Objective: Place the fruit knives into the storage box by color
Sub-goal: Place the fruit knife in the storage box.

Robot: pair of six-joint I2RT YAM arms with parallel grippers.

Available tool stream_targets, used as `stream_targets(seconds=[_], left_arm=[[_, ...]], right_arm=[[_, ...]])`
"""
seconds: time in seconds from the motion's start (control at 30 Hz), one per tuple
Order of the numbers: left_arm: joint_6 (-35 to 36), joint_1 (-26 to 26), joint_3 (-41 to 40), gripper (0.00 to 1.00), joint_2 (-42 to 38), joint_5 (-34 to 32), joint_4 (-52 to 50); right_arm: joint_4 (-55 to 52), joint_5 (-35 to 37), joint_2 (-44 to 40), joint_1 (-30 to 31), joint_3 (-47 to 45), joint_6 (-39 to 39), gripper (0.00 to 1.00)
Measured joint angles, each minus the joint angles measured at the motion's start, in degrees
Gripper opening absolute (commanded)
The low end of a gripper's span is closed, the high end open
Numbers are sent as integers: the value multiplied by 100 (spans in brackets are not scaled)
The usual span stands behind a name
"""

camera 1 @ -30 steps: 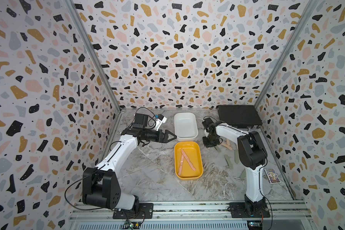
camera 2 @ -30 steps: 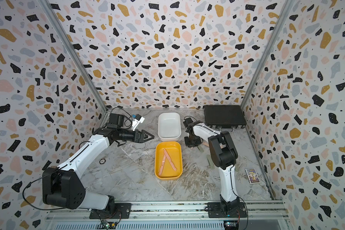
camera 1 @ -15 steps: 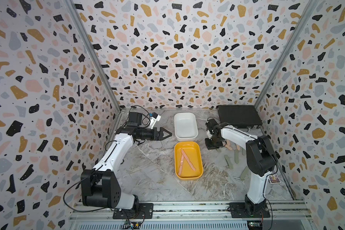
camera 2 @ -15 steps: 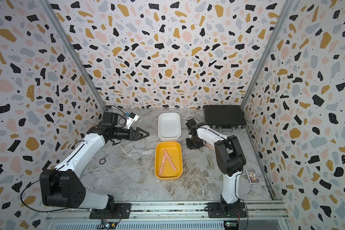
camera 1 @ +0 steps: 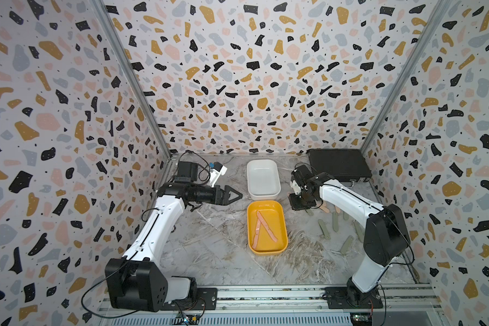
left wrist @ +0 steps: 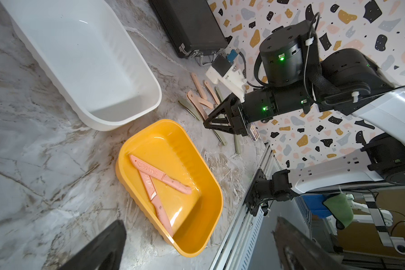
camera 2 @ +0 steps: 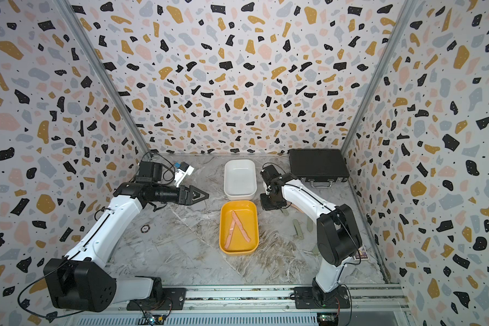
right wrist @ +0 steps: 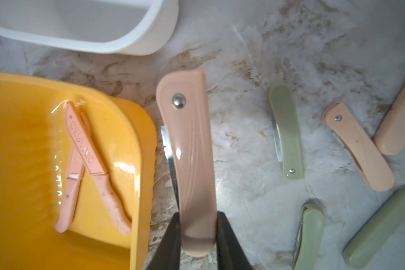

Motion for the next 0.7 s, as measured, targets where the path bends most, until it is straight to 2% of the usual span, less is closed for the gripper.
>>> stream_targets(seconds=[0.43, 0.7], left_arm=[[304, 0, -555, 99, -50, -31, -317], [339, 0, -680, 99, 138, -57, -227]], right_arm=[[-79, -26, -11, 925, 142, 310, 18], [109, -149, 337, 1331, 157, 498, 18]])
